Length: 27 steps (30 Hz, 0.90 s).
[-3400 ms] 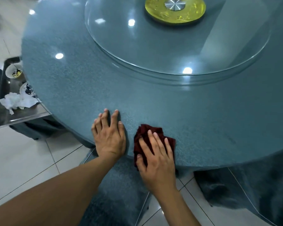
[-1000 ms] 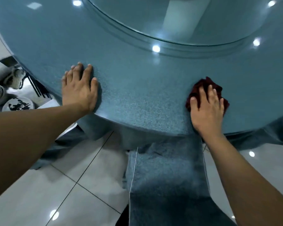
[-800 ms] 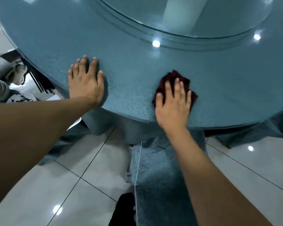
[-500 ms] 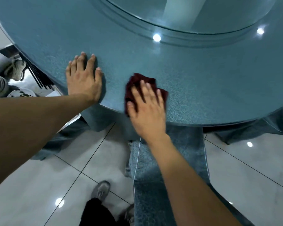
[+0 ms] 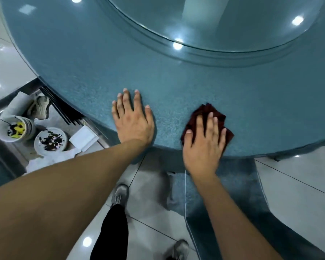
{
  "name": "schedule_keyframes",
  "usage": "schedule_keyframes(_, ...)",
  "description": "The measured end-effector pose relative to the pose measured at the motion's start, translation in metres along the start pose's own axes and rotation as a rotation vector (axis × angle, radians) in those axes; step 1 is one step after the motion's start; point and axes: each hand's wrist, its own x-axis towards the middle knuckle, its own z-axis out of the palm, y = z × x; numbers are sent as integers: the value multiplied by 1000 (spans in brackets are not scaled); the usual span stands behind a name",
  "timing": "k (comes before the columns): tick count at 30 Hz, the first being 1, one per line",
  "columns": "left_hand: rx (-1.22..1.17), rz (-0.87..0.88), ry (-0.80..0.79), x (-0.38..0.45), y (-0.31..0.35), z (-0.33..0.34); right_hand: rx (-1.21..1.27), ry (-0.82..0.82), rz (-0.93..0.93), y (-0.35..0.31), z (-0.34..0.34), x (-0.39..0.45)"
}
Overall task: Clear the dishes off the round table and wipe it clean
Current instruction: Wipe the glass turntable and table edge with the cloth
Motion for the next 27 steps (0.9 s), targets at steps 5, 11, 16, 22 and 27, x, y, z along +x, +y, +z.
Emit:
schedule_keyframes(5, -173, 50, -36, 9, -15, -14, 39, -36, -185, -81, 18, -18)
schedule_keyframes(11, -192, 282, -20, 68, -120, -48, 4, 1, -57, -38, 18, 8)
schedule_keyframes(16, -47, 214, 0, 153, -188, -68, -7, 58, 352, -31, 20, 65)
schedule_keyframes(22, -51, 113, -9, 185, -203, -55, 7, 87, 641, -76, 33, 129)
schedule_keyframes(27, -51, 108, 11, 186, -205, -51, 21, 79, 307, -192, 69, 181)
